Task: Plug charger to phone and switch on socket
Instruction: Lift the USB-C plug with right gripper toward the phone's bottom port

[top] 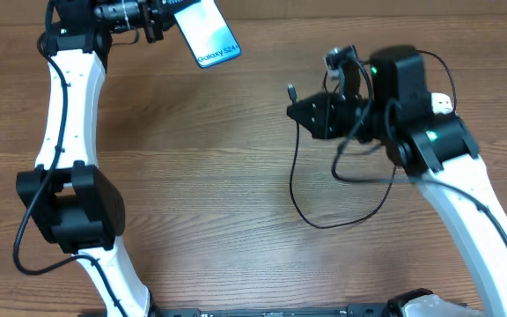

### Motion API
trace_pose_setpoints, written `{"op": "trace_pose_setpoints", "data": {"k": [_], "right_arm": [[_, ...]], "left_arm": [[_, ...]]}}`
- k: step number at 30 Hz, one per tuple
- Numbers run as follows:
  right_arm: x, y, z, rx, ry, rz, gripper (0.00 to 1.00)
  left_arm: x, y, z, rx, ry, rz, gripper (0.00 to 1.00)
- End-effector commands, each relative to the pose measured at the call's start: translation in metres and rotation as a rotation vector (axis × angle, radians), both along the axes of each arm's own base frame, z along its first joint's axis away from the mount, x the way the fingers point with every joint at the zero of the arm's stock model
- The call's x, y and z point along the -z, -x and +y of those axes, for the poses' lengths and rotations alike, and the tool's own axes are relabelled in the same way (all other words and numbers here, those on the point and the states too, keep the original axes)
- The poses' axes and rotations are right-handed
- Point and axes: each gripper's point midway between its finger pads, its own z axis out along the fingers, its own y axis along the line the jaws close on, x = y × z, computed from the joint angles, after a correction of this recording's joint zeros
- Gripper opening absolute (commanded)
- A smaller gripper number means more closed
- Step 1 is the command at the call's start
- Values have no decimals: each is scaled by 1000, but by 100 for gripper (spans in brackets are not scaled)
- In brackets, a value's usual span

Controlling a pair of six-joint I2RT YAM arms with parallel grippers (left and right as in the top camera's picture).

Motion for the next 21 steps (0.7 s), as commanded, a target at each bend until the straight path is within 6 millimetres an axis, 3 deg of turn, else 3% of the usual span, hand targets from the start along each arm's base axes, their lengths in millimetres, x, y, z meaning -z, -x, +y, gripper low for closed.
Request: {"op": "trace_pose_setpoints", "data": {"k": [1,7,12,16,21], "right_arm": [[-4,15,-15,36,-24,-4,4],[-21,48,-28,12,-113,-47,4],[-33,76,-18,-87,-265,-59,4],[-28,81,-10,-126,-345,-28,4],[-21,82,7,-147,-399,-20,4]], "left_arm": [[-19,17,-10,-29,-86,-107,4],[7,46,-21,41,-161,-65,4],[12,74,-32,162,-143,-122,4],[12,84,-36,205,-137,-179,4],[12,82,-38,205,-143,-194,4]]}}
